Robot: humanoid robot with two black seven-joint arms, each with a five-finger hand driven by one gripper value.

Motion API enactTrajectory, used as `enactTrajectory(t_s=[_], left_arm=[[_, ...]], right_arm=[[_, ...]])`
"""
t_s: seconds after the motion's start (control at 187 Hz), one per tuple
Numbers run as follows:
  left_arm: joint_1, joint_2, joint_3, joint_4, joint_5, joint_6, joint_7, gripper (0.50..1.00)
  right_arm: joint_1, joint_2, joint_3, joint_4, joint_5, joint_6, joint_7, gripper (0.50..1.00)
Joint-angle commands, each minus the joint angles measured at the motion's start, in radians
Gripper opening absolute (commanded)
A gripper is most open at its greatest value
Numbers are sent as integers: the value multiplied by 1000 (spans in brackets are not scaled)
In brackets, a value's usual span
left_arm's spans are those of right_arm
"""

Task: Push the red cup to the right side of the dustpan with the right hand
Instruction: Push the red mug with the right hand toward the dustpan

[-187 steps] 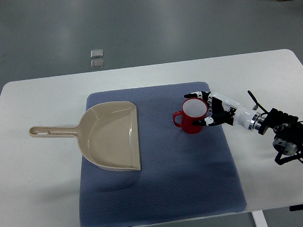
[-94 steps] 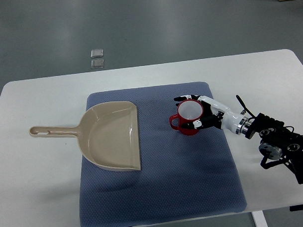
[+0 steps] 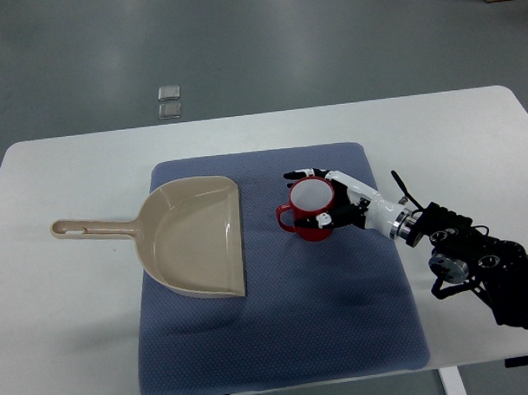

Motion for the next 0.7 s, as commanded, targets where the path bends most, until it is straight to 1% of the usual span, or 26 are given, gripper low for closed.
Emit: enactTrajectory(t_s=[0.0,0.24,0.694], left_arm=[[1,0,0,0,0,-1,0,1000],[1,0,0,0,0,-1,0,1000],[1,0,0,2,0,-1,0,1000]], right_arm=[[3,21,-3,0,-1,-8,0,936],[8,63,-3,2,-1,-9,-1,936],[9,93,-18,3,-1,-31,-1,936]])
